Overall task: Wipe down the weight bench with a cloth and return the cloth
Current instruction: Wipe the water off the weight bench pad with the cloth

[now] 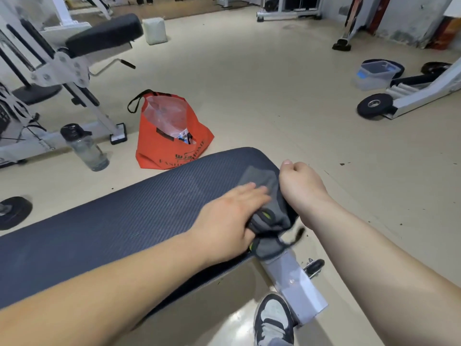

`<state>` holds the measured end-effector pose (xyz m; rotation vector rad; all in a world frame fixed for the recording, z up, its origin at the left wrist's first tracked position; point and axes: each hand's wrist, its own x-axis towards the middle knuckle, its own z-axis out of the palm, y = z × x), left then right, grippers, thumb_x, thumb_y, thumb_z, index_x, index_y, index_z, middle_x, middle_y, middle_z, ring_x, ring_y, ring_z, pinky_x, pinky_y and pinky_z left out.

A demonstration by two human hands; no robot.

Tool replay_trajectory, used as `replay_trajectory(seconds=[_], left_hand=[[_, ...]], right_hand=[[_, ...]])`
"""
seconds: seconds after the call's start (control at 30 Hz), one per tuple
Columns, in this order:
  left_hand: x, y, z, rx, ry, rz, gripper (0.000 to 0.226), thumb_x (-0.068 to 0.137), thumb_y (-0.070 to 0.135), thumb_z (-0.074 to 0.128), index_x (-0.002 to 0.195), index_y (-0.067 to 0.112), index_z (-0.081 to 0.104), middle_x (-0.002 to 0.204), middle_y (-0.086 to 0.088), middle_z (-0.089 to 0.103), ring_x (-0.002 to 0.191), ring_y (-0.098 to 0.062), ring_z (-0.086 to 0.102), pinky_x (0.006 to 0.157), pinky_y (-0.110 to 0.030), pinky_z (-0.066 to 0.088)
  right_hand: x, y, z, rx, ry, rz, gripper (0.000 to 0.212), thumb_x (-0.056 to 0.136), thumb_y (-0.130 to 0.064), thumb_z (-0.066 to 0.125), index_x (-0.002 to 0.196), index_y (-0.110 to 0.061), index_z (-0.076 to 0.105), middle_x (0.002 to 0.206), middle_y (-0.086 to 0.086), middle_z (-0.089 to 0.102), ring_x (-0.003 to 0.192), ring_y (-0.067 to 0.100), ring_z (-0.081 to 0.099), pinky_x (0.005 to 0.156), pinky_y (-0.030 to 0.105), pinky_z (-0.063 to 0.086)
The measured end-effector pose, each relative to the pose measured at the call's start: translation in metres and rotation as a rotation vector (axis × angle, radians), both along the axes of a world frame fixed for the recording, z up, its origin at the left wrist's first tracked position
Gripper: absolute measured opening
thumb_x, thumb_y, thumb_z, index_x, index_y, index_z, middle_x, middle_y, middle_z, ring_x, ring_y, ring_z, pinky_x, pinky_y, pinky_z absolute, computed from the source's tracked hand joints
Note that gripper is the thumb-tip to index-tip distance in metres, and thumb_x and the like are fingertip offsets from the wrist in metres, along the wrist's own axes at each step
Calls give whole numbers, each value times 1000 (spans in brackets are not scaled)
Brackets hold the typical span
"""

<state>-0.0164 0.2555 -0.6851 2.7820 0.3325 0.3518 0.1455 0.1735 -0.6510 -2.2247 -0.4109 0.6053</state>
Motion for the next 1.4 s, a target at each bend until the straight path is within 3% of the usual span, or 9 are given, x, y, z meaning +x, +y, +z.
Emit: replay_trajectory(seconds=[0.13,0.33,0.47,0.57,0.77,0.87,1.07,1.2,1.4], left_hand=[[14,49,16,-42,129,-224,56,90,20,59,146,24,53,157,8,46,148,-9,36,123,-24,26],[81,21,13,-79,79,478,60,90,16,56,148,23,42,162,3,36,153,-18,23,120,-36,28],[77,-23,9,-156,23,74,56,85,18,56,141,23,48,145,5,52,136,-16,47,92,-31,48],[58,12,15,-60,72,-133,64,84,15,55,146,25,48,155,8,47,145,-9,38,111,-24,37],[6,86,19,-34,84,467,57,78,13,62,133,29,54,135,1,58,134,-23,49,104,-39,47],[-4,51,16,-23,103,597,54,80,16,65,132,26,54,137,4,56,140,-22,41,101,-45,50],[-47,32,21,40,105,188,64,79,31,53,142,38,52,151,19,50,144,-8,42,111,-31,44],[-51,69,32,-72,190,732,47,83,19,61,128,27,53,126,-4,57,128,-31,53,86,-43,49],[-69,2,20,-98,28,457,66,85,15,57,147,32,46,161,15,37,153,-11,25,115,-35,39]], right_hand=[[2,0,-4,25,-59,-1,39,96,-49,25,77,-22,46,98,8,53,102,34,53,85,42,40],[5,-2,1,44,-109,-39,40,93,-51,25,77,-22,47,102,9,60,104,36,56,91,46,45],[12,-6,0,-15,-154,-37,50,98,-48,27,108,-17,65,126,15,54,123,40,51,103,50,46],[12,-9,-3,-26,-182,-11,48,97,-46,30,112,-20,66,124,11,50,120,39,52,103,47,47],[-5,-4,3,53,-175,186,33,100,-38,46,84,-16,64,77,-2,65,79,23,60,69,32,43],[-16,4,6,-64,-210,304,34,94,-44,53,82,-16,68,80,-1,70,87,26,66,79,36,55],[-24,9,11,-162,-298,354,29,93,-41,52,85,-17,66,94,4,70,105,33,60,89,41,56],[-31,7,11,-150,-281,419,29,93,-41,55,89,-16,69,88,3,72,99,30,64,87,41,57],[-36,10,16,-115,-270,456,26,92,-39,53,87,-19,69,84,-1,72,88,25,68,86,41,58]])
